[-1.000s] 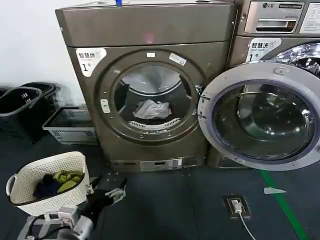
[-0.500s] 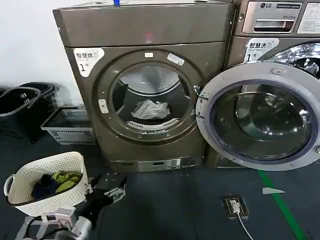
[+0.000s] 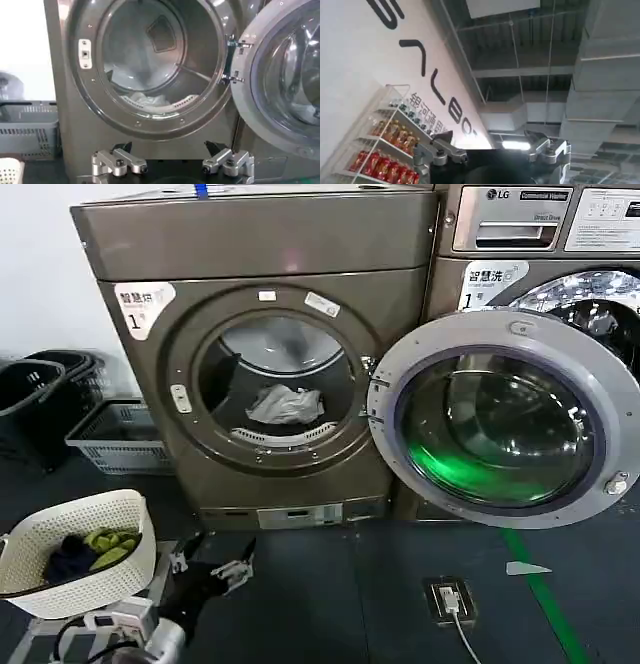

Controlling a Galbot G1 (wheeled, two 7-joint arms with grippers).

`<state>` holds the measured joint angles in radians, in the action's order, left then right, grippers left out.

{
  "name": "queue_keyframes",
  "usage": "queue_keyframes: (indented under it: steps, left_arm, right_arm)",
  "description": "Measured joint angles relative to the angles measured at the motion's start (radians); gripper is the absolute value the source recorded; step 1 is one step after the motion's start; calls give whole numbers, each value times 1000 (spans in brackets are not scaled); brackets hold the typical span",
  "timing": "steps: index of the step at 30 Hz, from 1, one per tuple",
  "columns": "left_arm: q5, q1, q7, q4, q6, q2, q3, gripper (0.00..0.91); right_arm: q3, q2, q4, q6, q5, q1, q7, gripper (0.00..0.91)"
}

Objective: Grasp the clothes from the dryer.

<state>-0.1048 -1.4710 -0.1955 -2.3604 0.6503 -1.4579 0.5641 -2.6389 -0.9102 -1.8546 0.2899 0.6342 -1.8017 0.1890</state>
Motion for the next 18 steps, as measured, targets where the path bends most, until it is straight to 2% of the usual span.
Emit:
queue_keyframes:
  steps: [18]
  left_arm:
    - [-51, 5, 51, -7, 25, 3, -12, 907]
  right_arm:
    - [-8, -4, 1, -5, 8, -8, 5, 907]
